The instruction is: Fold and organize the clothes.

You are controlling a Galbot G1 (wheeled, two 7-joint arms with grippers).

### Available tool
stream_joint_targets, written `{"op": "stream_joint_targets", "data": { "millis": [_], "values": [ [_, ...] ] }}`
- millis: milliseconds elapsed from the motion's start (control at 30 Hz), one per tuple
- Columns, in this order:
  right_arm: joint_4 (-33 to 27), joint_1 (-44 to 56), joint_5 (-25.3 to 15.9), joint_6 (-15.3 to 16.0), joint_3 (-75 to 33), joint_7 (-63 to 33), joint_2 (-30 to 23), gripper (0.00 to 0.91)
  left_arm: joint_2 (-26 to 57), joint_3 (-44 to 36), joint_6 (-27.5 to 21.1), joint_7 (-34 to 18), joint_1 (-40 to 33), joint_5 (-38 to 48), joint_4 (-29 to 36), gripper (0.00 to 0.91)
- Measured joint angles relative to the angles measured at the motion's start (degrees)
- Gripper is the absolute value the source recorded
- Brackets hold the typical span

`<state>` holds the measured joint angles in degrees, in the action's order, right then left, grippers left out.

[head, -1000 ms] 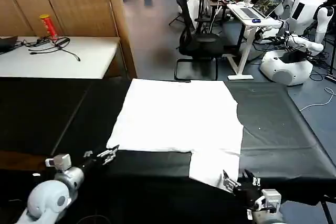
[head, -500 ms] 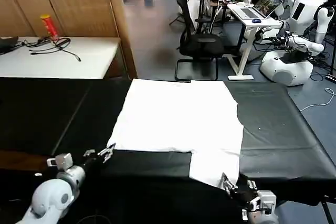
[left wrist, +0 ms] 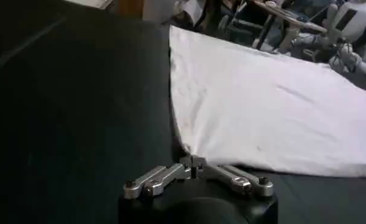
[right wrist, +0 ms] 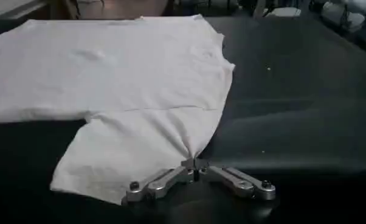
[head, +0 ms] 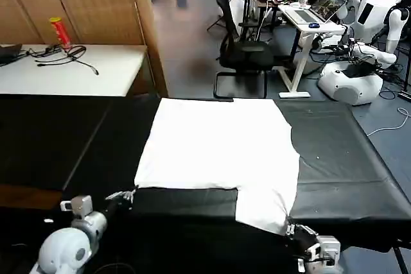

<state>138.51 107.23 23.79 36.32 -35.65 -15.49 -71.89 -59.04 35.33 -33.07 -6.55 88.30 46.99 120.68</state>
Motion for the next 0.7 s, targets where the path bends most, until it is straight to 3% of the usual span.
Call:
{"op": "stream_joint_targets", "data": {
  "millis": [167,367,533,700],
  "values": [
    [1.43,1.51,0.86,-0.77,-0.92,-0.22,0.10,0.000,-0.40,2.12,-1.24,-0.52,3.82,-0.65,5.08,0.000],
    [0.28,-1.22,4.81,-6.75,-2.51,1.95,0.96,0.000,-1.36,4.59,-0.21,-0.69,9.26,-0.70,9.40,0.000],
    [-5.50,-9.05,6.56,-11.81,-1.71,4.10,3.32,0.000,-2.75,5.34,3.90,-0.12,10.11,-0.35,10.62,0.000],
    [-13.46,-19.04,6.12,-12.45,1.30,4.93,4.37,0.000,-4.35,4.09,7.31,1.26,5.42,-2.19,8.58,0.000]
  ]
}}
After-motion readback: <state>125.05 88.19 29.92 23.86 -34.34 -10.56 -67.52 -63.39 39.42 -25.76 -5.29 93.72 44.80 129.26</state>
